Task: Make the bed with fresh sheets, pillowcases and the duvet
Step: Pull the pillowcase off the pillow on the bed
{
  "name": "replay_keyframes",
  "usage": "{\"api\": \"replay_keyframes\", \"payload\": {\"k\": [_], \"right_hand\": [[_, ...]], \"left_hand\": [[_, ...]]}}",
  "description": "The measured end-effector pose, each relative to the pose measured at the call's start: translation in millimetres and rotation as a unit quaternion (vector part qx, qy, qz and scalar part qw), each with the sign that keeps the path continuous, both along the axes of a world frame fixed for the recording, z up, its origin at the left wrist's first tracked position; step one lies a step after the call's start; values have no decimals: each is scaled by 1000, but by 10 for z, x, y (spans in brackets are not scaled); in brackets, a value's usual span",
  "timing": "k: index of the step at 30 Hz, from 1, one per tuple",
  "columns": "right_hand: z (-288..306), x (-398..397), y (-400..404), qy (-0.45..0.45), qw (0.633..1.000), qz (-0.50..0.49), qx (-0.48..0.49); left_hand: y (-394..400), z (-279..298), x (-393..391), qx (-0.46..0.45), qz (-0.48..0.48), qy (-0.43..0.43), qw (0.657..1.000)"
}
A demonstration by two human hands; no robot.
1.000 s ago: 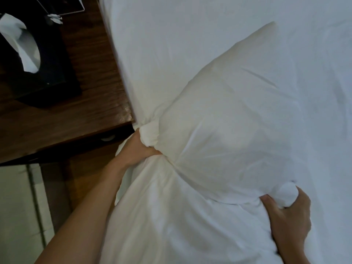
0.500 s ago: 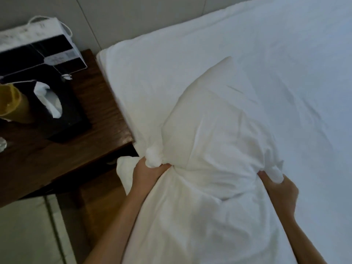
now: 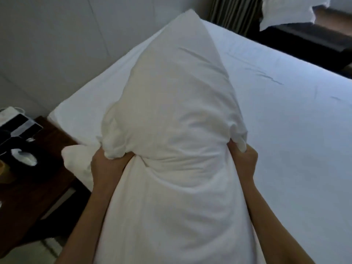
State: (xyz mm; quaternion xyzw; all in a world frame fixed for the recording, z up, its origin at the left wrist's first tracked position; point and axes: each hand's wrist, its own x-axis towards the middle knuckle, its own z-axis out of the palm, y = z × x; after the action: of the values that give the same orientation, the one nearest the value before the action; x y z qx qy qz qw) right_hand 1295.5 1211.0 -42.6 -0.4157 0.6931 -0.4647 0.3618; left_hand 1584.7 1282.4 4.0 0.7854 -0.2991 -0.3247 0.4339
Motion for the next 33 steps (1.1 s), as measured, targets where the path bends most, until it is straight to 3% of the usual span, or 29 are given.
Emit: {"api": "replay_keyframes", "payload": {"k": [9, 15, 21, 26, 30, 33], "right_hand": [[947, -1598, 1347, -20, 977, -203, -65], [1025, -2145, 2532, 5, 936, -347, -52], [1086, -2299, 3537, 41, 861, -507, -30], [1119, -2333, 4390, 55, 772, -631, -42], [1137, -2386, 5000, 60, 715, -695, -46], [1093, -2529, 5484, 48, 692, -719, -41]], "left_hand": [[21, 887, -1525, -72, -220, -30, 972], [237, 635, -2377, -27, -388, -6, 921], [465, 637, -3233, -8, -557, 15, 831], [883, 730, -3973, -89, -708, -9, 701], [1365, 803, -4568, -72, -750, -23, 657], [1802, 849, -5021, -78, -786, -31, 612]]}}
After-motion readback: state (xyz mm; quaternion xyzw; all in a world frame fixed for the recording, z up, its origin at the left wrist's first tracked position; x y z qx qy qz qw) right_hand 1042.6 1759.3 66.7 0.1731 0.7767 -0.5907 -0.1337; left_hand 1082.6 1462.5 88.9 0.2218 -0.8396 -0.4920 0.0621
